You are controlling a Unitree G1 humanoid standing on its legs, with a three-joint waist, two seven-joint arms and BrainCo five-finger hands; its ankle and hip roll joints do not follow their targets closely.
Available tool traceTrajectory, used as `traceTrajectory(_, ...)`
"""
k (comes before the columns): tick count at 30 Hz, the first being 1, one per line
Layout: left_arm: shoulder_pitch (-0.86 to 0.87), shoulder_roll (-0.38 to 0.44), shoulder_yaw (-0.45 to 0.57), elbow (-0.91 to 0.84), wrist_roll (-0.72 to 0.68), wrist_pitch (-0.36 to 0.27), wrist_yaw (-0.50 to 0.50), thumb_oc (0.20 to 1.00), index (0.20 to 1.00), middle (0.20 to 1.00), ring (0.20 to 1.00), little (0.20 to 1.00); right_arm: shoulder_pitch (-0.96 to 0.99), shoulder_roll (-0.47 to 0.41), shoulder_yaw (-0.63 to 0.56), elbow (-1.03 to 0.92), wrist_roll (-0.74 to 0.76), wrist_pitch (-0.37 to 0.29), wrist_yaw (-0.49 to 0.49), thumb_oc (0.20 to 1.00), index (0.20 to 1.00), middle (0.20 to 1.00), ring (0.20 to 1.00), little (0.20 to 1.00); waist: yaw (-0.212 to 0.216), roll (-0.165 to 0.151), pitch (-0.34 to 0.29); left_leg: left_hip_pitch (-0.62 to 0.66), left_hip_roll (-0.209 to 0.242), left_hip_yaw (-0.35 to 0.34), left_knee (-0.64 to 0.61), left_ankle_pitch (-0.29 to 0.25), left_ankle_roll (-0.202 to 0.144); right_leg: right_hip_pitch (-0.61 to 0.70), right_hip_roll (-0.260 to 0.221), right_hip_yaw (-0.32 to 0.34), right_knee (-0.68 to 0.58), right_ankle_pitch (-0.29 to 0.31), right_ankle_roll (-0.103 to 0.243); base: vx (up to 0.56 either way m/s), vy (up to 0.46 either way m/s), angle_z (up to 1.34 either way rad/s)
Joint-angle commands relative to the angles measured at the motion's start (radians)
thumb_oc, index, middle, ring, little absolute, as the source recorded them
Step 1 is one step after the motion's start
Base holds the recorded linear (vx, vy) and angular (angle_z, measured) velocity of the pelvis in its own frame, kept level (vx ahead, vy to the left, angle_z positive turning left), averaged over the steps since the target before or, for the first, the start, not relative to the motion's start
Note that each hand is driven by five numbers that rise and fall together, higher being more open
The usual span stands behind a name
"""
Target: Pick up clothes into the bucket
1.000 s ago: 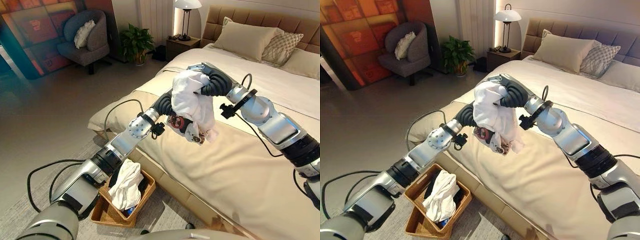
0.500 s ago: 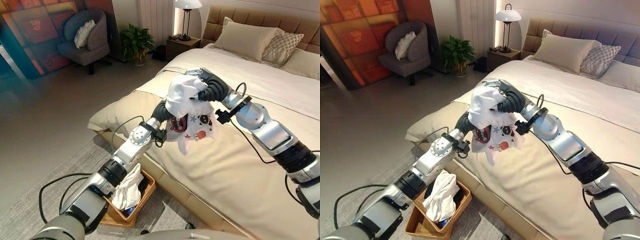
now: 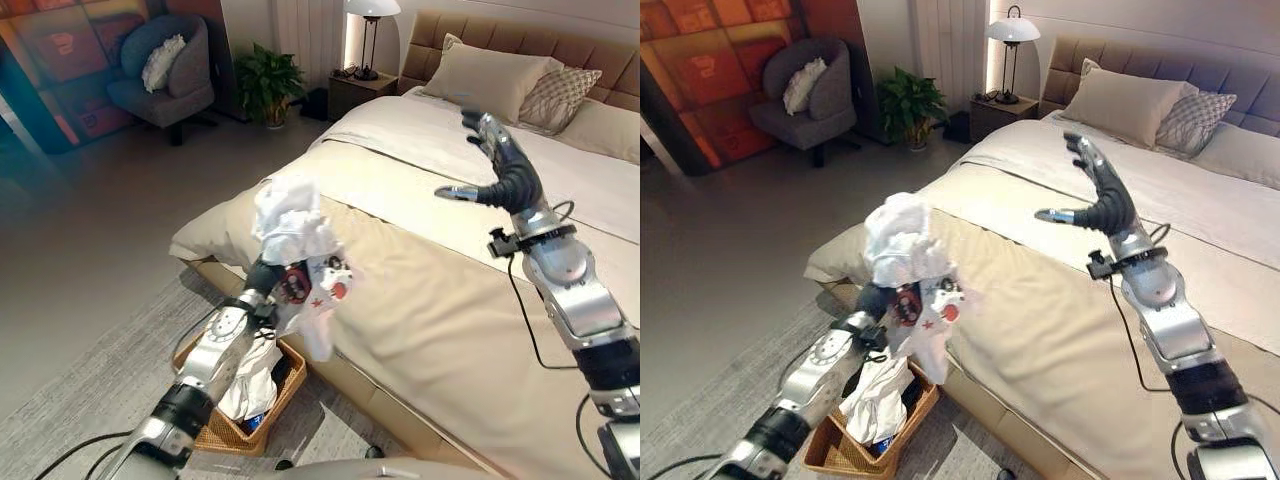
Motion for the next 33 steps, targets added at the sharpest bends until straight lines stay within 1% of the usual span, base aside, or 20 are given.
traceTrajectory(1, -0.055, 0.052, 0.087, -0.009, 0.019, -0.082, 0.018, 0.2, 0.2, 0.2, 0.2, 0.2, 0.044, 0.037, -0.054, 0.051, -0.018, -0.018, -0.037, 1.0, 1.0, 1.0, 1.0, 1.0, 0.014, -0.029, -0.015, -0.06, -0.022, -0.039, 0.128, -0.093, 0.0, -0.008, -0.064, -0.048, 0.13, -0.087, 0.046, 0.0, 0.0, 0.0)
traceTrajectory(3, -0.013, 0.056, 0.164, 0.003, 0.056, -0.09, 0.041, 0.2, 0.2, 0.2, 0.2, 0.2, 0.117, 0.11, -0.099, 0.123, -0.005, -0.019, -0.053, 1.0, 1.0, 1.0, 1.0, 1.0, 0.011, -0.026, -0.002, -0.074, -0.027, -0.039, 0.138, -0.096, 0.003, -0.023, -0.064, -0.044, 0.137, -0.088, 0.044, -0.03, 0.02, 0.01)
traceTrajectory(4, 0.011, 0.064, 0.238, 0.04, 0.101, -0.1, 0.07, 0.2, 0.2, 0.2, 0.2, 0.2, 0.178, 0.164, -0.131, 0.216, -0.001, -0.021, -0.07, 1.0, 1.0, 1.0, 1.0, 1.0, 0.007, -0.02, 0.021, -0.094, -0.03, -0.039, 0.151, -0.095, 0.005, -0.044, -0.065, -0.04, 0.147, -0.089, 0.042, -0.06, 0.032, 0.0)
traceTrajectory(5, 0.012, 0.065, 0.239, 0.039, 0.102, -0.1, 0.07, 0.2, 0.2, 0.2, 0.2, 0.2, 0.178, 0.165, -0.13, 0.217, -0.001, -0.022, -0.07, 1.0, 1.0, 1.0, 1.0, 1.0, 0.007, -0.02, 0.02, -0.096, -0.03, -0.039, 0.153, -0.096, 0.005, -0.046, -0.065, -0.04, 0.149, -0.09, 0.042, -0.08, 0.038, 0.0)
traceTrajectory(8, 0.031, 0.072, 0.312, 0.068, 0.146, -0.115, 0.113, 0.2, 0.2, 0.2, 0.2, 0.2, 0.232, 0.224, -0.15, 0.337, 0.02, -0.025, -0.08, 1.0, 1.0, 1.0, 1.0, 1.0, -0.002, -0.013, 0.053, -0.134, -0.038, -0.04, 0.174, -0.095, 0.008, -0.083, -0.066, -0.032, 0.167, -0.089, 0.039, -0.08, 0.044, -0.01)
traceTrajectory(9, 0.034, 0.079, 0.35, 0.09, 0.159, -0.129, 0.146, 0.2, 0.2, 0.2, 0.2, 0.2, 0.251, 0.251, -0.154, 0.421, 0.041, -0.029, -0.086, 1.0, 1.0, 1.0, 1.0, 1.0, -0.007, -0.009, 0.086, -0.161, -0.042, -0.04, 0.195, -0.1, 0.008, -0.111, -0.068, -0.028, 0.188, -0.093, 0.038, -0.09, 0.046, -0.06)
traceTrajectory(10, 0.032, 0.08, 0.35, 0.09, 0.16, -0.129, 0.146, 0.2, 0.2, 0.2, 0.2, 0.2, 0.248, 0.251, -0.153, 0.424, 0.041, -0.031, -0.086, 1.0, 1.0, 1.0, 1.0, 1.0, -0.009, -0.01, 0.082, -0.169, -0.044, -0.041, 0.196, -0.095, 0.009, -0.118, -0.07, -0.028, 0.187, -0.089, 0.038, -0.12, 0.054, -0.08)
traceTrajectory(12, 0.018, 0.087, 0.37, 0.11, 0.157, -0.142, 0.168, 0.2, 0.2, 0.2, 0.2, 0.2, 0.257, 0.267, -0.134, 0.482, 0.046, -0.032, -0.077, 1.0, 1.0, 1.0, 1.0, 1.0, -0.016, -0.007, 0.121, -0.214, -0.05, -0.043, 0.225, -0.095, 0.01, -0.168, -0.075, -0.02, 0.219, -0.087, 0.037, -0.19, 0.067, -0.03)
traceTrajectory(13, 0.001, 0.101, 0.376, 0.135, 0.146, -0.156, 0.189, 0.2, 0.2, 0.2, 0.2, 0.2, 0.253, 0.273, -0.101, 0.565, 0.064, -0.037, -0.064, 1.0, 1.0, 1.0, 1.0, 1.0, -0.02, -0.005, 0.167, -0.27, -0.051, -0.039, 0.272, -0.098, 0.011, -0.223, -0.084, -0.011, 0.26, -0.085, 0.034, -0.25, 0.09, 0.0)
traceTrajectory(15, -0.012, 0.11, 0.382, 0.162, 0.134, -0.171, 0.209, 0.2, 0.2, 0.2, 0.2, 0.2, 0.248, 0.272, -0.058, 0.617, 0.061, -0.042, -0.045, 1.0, 1.0, 1.0, 1.0, 1.0, -0.022, -0.008, 0.206, -0.328, -0.053, -0.037, 0.333, -0.108, 0.013, -0.273, -0.093, 0.003, 0.301, -0.085, 0.031, -0.17, 0.07, -0.01)
traceTrajectory(17, -0.024, 0.115, 0.38, 0.175, 0.126, -0.176, 0.215, 0.2, 0.2, 0.2, 0.2, 0.2, 0.238, 0.269, -0.04, 0.646, 0.059, -0.045, -0.039, 1.0, 1.0, 1.0, 1.0, 1.0, -0.023, -0.008, 0.219, -0.362, -0.054, -0.034, 0.369, -0.118, 0.013, -0.309, -0.097, 0.01, 0.327, -0.088, 0.029, -0.07, 0.037, -0.06)
traceTrajectory(19, -0.039, 0.125, 0.378, 0.2, 0.12, -0.186, 0.233, 0.2, 0.2, 0.2, 0.2, 0.2, 0.229, 0.263, -0.007, 0.693, 0.046, -0.045, -0.034, 1.0, 1.0, 1.0, 1.0, 1.0, -0.027, -0.012, 0.252, -0.419, -0.049, -0.027, 0.43, -0.135, 0.014, -0.367, -0.105, 0.025, 0.375, -0.096, 0.026, -0.08, 0.019, -0.1)
traceTrajectory(20, -0.044, 0.128, 0.378, 0.199, 0.117, -0.19, 0.247, 0.2, 0.2, 0.2, 0.2, 0.2, 0.229, 0.257, 0.01, 0.705, 0.036, -0.043, -0.033, 1.0, 1.0, 1.0, 1.0, 1.0, -0.026, -0.015, 0.271, -0.45, -0.045, -0.024, 0.478, -0.154, 0.015, -0.395, -0.101, 0.036, 0.412, -0.109, 0.021, -0.06, 0.003, -0.02)
traceTrajectory(21, -0.044, 0.128, 0.378, 0.199, 0.117, -0.19, 0.247, 0.2, 0.2, 0.2, 0.2, 0.2, 0.228, 0.257, 0.01, 0.706, 0.036, -0.043, -0.033, 1.0, 1.0, 1.0, 1.0, 1.0, -0.026, -0.014, 0.269, -0.455, -0.045, -0.024, 0.482, -0.156, 0.015, -0.4, -0.101, 0.037, 0.415, -0.11, 0.021, -0.07, 0.012, -0.03)
traceTrajectory(23, -0.072, 0.13, 0.369, 0.234, 0.106, -0.197, 0.28, 0.2, 0.2, 0.2, 0.2, 0.2, 0.221, 0.251, 0.037, 0.741, 0.019, -0.045, -0.047, 1.0, 1.0, 1.0, 1.0, 1.0, -0.033, -0.02, 0.307, -0.537, -0.038, -0.018, 0.571, -0.18, 0.02, -0.488, -0.102, 0.052, 0.504, -0.138, 0.011, -0.11, 0.009, -0.09)
traceTrajectory(25, -0.135, 0.159, 0.344, 0.262, 0.096, -0.207, 0.313, 0.2, 0.2, 0.2, 0.2, 0.2, 0.214, 0.237, 0.052, 0.733, 0.015, -0.054, -0.064, 1.0, 1.0, 1.0, 1.0, 1.0, -0.049, -0.034, 0.343, -0.653, -0.038, -0.029, 0.66, -0.189, 0.019, -0.594, -0.098, 0.069, 0.592, -0.159, 0.0, -0.17, -0.027, -0.1)
traceTrajectory(27, -0.163, 0.176, 0.333, 0.275, 0.093, -0.205, 0.325, 0.2, 0.2, 0.2, 0.2, 0.2, 0.212, 0.232, 0.056, 0.726, 0.02, -0.059, -0.072, 1.0, 1.0, 1.0, 1.0, 1.0, -0.056, -0.039, 0.353, -0.696, -0.038, -0.033, 0.69, -0.191, 0.019, -0.633, -0.098, 0.067, 0.619, -0.167, -0.004, -0.1, -0.043, 0.08)
traceTrajectory(28, -0.222, 0.209, 0.296, 0.308, 0.103, -0.199, 0.346, 0.2, 0.2, 0.2, 0.2, 0.2, 0.208, 0.226, 0.067, 0.733, 0.028, -0.066, -0.088, 1.0, 1.0, 1.0, 1.0, 1.0, -0.062, -0.044, 0.368, -0.753, -0.036, -0.05, 0.747, -0.23, 0.017, -0.687, -0.093, 0.071, 0.676, -0.209, -0.003, -0.11, -0.062, 0.12)
traceTrajectory(32, -0.345, 0.283, 0.232, 0.371, 0.113, -0.185, 0.371, 0.2, 0.2, 0.2, 0.2, 0.2, 0.186, 0.204, 0.084, 0.72, 0.048, -0.079, -0.103, 1.0, 1.0, 1.0, 1.0, 1.0, -0.074, -0.06, 0.409, -0.889, -0.036, -0.064, 0.841, -0.246, 0.02, -0.82, -0.093, 0.074, 0.769, -0.227, -0.01, -0.12, -0.015, 0.14)
traceTrajectory(33, -0.348, 0.284, 0.23, 0.373, 0.113, -0.186, 0.371, 0.2, 0.2, 0.2, 0.2, 0.2, 0.185, 0.204, 0.083, 0.72, 0.048, -0.079, -0.103, 1.0, 1.0, 1.0, 1.0, 1.0, -0.073, -0.06, 0.407, -0.894, -0.036, -0.064, 0.844, -0.247, 0.02, -0.825, -0.093, 0.074, 0.772, -0.228, -0.01, -0.07, -0.007, 0.01)
